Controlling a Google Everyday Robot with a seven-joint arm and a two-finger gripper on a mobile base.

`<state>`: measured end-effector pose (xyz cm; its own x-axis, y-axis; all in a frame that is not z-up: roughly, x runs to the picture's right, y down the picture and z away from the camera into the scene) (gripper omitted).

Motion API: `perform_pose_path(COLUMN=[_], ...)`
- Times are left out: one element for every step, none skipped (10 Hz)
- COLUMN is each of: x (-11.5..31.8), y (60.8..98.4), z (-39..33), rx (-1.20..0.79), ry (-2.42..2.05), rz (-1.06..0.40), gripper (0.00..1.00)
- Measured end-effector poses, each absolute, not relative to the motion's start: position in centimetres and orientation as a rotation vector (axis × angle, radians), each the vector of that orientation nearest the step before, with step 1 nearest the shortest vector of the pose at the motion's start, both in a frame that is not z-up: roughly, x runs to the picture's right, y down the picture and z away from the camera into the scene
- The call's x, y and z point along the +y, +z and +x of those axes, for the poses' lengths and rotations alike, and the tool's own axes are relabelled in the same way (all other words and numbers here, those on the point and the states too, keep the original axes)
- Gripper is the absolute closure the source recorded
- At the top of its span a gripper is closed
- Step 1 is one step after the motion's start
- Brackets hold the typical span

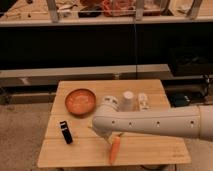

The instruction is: Knock the eraser over

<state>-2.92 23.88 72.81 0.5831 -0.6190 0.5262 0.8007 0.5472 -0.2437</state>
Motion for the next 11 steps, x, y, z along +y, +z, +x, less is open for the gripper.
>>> perform_pose_path(x=[24.1, 24.3, 24.4, 24.5, 24.8, 25.0, 25.2, 25.3, 25.3, 25.4, 25.5], y=[72.9, 73.0, 73.1, 73.2, 73.4, 73.5, 73.6, 73.7, 73.7, 73.8, 74.0], z=[-3.4, -3.9, -4.1, -4.2, -4.6, -4.9, -5.3, -5.7, -5.7, -5.8, -6.0], rx=[-0.415, -0.422, -0.426, -0.428, -0.435, -0.441, -0.448, -0.454, -0.453, -0.456, -0.460], ry=[-0.875, -0.882, -0.885, -0.887, -0.895, -0.900, -0.907, -0.914, -0.915, -0.917, -0.920], rz=[-0.497, -0.499, -0.501, -0.502, -0.504, -0.507, -0.509, -0.510, -0.511, -0.511, -0.512], gripper=[0.20, 0.20, 0.20, 0.20, 0.20, 0.20, 0.20, 0.20, 0.20, 0.20, 0.20])
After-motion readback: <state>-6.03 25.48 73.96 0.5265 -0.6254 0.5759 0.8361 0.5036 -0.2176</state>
